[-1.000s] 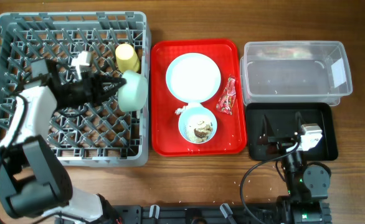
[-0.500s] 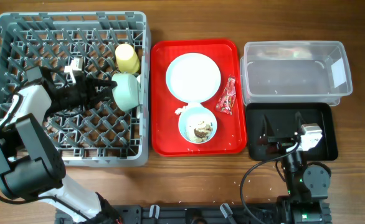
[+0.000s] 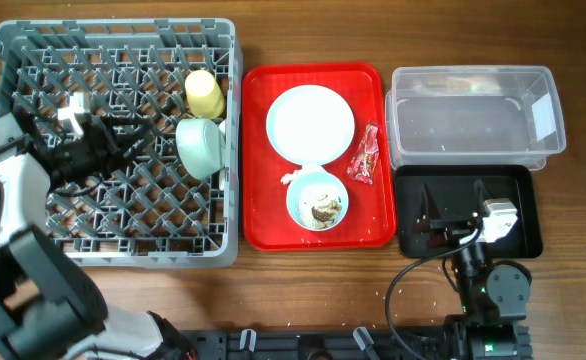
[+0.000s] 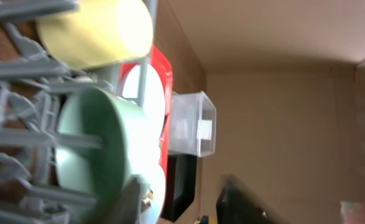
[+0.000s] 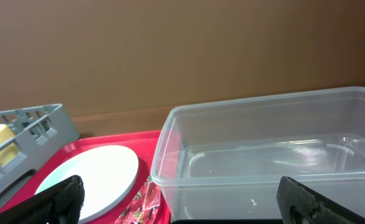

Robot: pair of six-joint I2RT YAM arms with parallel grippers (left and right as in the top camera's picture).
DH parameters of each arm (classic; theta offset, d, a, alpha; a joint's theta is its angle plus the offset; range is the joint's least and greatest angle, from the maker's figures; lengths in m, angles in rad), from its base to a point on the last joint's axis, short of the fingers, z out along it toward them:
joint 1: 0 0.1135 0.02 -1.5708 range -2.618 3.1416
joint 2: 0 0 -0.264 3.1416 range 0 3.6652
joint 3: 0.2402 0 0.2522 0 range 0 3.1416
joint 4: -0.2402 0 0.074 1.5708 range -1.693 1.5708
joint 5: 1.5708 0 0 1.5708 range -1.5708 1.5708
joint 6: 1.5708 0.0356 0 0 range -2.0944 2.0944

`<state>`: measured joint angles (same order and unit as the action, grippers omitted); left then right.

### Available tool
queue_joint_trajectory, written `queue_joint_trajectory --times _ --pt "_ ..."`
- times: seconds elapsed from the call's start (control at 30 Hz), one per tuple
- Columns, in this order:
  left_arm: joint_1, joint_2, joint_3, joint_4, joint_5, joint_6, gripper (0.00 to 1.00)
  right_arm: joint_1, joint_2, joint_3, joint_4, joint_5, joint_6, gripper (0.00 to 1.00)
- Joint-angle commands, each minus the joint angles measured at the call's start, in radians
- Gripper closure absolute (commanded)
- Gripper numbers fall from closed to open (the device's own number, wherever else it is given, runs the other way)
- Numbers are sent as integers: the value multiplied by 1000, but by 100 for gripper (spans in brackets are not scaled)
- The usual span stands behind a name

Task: Sort waste into correct bins and load items into the dishwasher rack
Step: 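Move the left gripper back to the blue plate rim on the red tray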

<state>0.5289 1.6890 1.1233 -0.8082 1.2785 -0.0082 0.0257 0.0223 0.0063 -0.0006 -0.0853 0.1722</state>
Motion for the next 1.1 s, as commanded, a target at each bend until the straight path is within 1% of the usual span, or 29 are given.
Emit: queue_joint_trajectory --times 0.0,0.03,0.1,0.13,0.17,0.2,0.3,0.4,0.5,0.57,0.63,0.7,0.73,0.77,0.83,0.9,0.93,0.97,1.03,1.07 --pt "-76 -198 3 -73 -180 -4 96 0 -5 -1 3 2 13 0" --pt "-123 -238 3 -90 -273 -5 96 0 -5 -1 3 2 13 0" --pt "-265 -288 3 -111 -457 -10 96 0 -5 -1 3 2 13 0" --pt "-348 -290 3 -108 -534 -40 96 0 -5 -1 3 2 12 0" --pt "-433 -283 3 -92 -632 -84 96 0 -5 -1 3 2 13 0" --pt "-531 -270 3 -57 -800 -156 96 0 -5 -1 3 2 13 0" --pt "-703 -239 3 60 -1140 -302 96 0 -5 -1 3 2 12 0" --pt "-806 -216 3 134 -1287 -322 96 0 -5 -1 3 2 12 0" --pt "-855 -154 3 121 -1450 -322 96 0 -5 -1 3 2 12 0" --pt "-851 -116 3 104 -1537 -319 96 0 -5 -1 3 2 12 0" --pt "-839 -92 3 85 -1706 -311 96 0 -5 -1 3 2 13 0" --pt "-829 -101 3 75 -1796 -315 96 0 -5 -1 3 2 13 0" --pt "-828 -114 3 70 -1861 -330 96 0 -5 -1 3 2 12 0" --pt "-828 -127 3 59 -1894 -367 96 0 -5 -1 3 2 13 0" --pt "-828 -161 3 40 -1897 -419 96 0 -5 -1 3 2 13 0" --pt "-828 -193 3 38 -1812 -426 94 0 -5 -1 3 2 12 0" --pt "-828 -215 3 38 -1743 -426 94 0 -5 -1 3 2 12 0" --pt "-828 -239 3 40 -1639 -428 94 0 -5 -1 3 2 12 0" --pt "-828 -272 3 69 -1357 -427 94 0 -5 -1 3 2 12 0" --pt "-828 -281 3 87 -1221 -426 92 0 -5 -1 3 2 13 0"
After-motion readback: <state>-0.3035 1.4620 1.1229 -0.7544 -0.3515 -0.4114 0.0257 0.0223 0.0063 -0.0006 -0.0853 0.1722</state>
